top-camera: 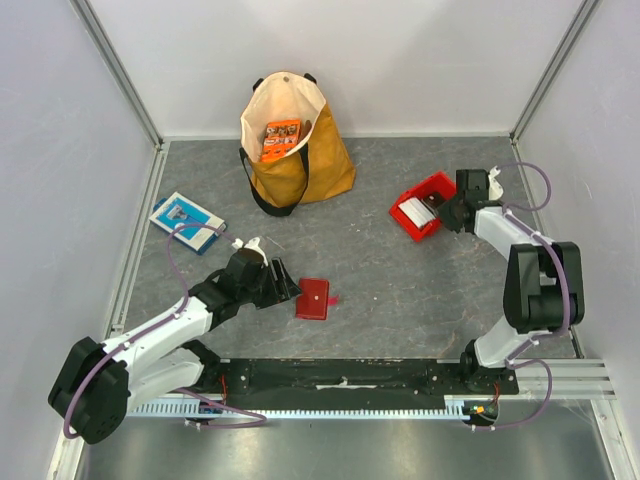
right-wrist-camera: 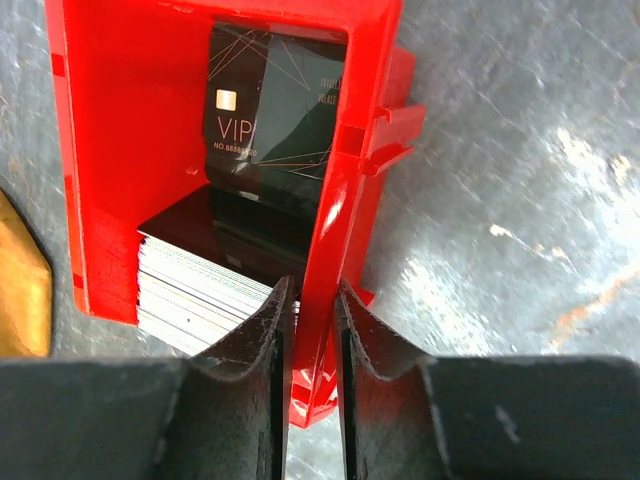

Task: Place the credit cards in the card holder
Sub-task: Move the storage box to the center of the board.

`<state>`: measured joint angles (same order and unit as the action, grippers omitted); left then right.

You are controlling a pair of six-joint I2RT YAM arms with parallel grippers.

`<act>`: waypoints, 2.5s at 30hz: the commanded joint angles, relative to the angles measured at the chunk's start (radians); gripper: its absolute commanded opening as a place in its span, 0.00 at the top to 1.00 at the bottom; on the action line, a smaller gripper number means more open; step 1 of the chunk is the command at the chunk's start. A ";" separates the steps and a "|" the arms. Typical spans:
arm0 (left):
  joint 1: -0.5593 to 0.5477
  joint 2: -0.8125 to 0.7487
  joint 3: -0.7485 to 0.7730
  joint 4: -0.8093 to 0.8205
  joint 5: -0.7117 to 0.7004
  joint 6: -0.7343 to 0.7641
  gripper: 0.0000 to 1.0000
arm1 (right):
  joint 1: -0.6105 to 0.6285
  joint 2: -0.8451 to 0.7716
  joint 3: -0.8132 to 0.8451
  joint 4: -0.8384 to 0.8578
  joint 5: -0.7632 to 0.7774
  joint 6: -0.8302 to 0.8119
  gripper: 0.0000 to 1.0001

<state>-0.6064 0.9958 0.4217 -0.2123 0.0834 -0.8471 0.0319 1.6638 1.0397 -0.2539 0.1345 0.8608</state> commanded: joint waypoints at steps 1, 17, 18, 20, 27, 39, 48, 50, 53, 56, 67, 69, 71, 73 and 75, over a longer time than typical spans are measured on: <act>-0.003 -0.011 0.031 0.007 -0.008 0.013 0.32 | 0.014 -0.114 -0.090 -0.010 -0.035 0.006 0.75; -0.001 -0.023 0.026 -0.012 0.012 0.019 0.24 | 0.256 -0.415 -0.340 -0.013 0.034 0.201 0.76; -0.001 -0.026 0.023 -0.015 0.016 0.019 0.24 | 0.275 -0.423 -0.352 -0.015 0.046 0.219 0.76; -0.001 -0.029 0.017 -0.022 0.024 0.025 0.24 | 0.313 -0.446 -0.378 -0.019 0.074 0.259 0.76; -0.001 -0.062 0.003 -0.038 0.042 0.049 0.22 | 0.417 -0.501 -0.428 -0.041 0.160 0.375 0.75; -0.003 -0.068 0.035 -0.007 0.099 0.082 0.18 | 0.477 -0.568 -0.369 -0.123 0.192 0.169 0.41; -0.114 0.059 0.147 0.076 0.044 0.028 0.17 | 0.456 -0.594 -0.144 -0.220 0.108 -0.325 0.16; -0.162 0.118 0.186 0.100 0.029 0.017 0.18 | 0.436 -0.508 -0.072 -0.238 0.032 -0.406 0.16; -0.199 0.200 0.230 0.160 0.036 -0.004 0.21 | 0.399 -0.362 0.028 -0.267 -0.131 -0.529 0.15; -0.220 0.297 0.259 0.250 0.056 -0.033 0.25 | 0.356 -0.254 0.091 -0.300 -0.263 -0.620 0.16; -0.248 0.659 0.390 0.503 0.119 -0.171 0.38 | 0.295 -0.133 0.072 -0.254 -0.463 -0.701 0.14; -0.250 0.698 0.396 0.534 0.118 -0.194 0.41 | 0.293 -0.110 0.071 -0.249 -0.461 -0.698 0.14; -0.250 0.728 0.404 0.554 0.105 -0.207 0.44 | 0.289 -0.095 0.069 -0.243 -0.479 -0.695 0.15; -0.250 0.753 0.423 0.564 0.102 -0.207 0.46 | 0.287 -0.084 0.059 -0.226 -0.489 -0.691 0.15; -0.250 0.776 0.439 0.570 0.098 -0.210 0.48 | 0.286 -0.072 0.053 -0.222 -0.492 -0.687 0.15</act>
<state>-0.8505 1.7390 0.8005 0.2653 0.1864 -1.0080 0.3248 1.5776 1.0950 -0.5159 -0.3149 0.1852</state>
